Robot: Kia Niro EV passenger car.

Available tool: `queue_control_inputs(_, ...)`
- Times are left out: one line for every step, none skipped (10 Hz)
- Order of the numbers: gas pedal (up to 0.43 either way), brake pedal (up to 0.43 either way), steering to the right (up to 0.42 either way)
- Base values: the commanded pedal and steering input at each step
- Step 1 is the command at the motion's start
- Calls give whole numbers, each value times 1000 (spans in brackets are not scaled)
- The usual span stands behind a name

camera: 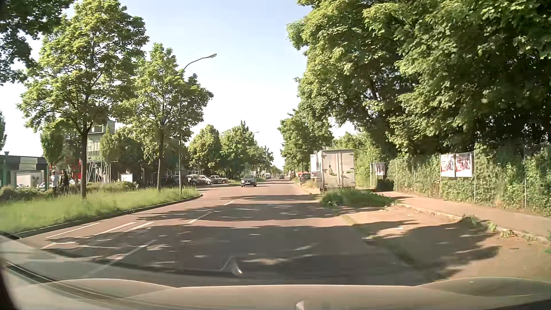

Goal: Follow the waypoints while adhering to traffic rules and regulations

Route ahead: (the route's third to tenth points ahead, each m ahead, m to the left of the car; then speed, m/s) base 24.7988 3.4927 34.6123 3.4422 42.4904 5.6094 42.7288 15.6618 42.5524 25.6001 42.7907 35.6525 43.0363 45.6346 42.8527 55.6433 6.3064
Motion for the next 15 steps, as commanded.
queue_control_inputs(67, 0, -4)
queue_control_inputs(67, 0, -5)
queue_control_inputs(59, 0, -7)
queue_control_inputs(59, 0, -10)
queue_control_inputs(47, 0, -13)
queue_control_inputs(39, 0, -15)
queue_control_inputs(39, 0, -17)
queue_control_inputs(39, 0, -17)
queue_control_inputs(28, 0, -17)
queue_control_inputs(20, 0, -17)
queue_control_inputs(20, 0, -17)
queue_control_inputs(20, 0, -16)
queue_control_inputs(0, 0, -15)
queue_control_inputs(0, 0, -14)
queue_control_inputs(0, 0, -14)
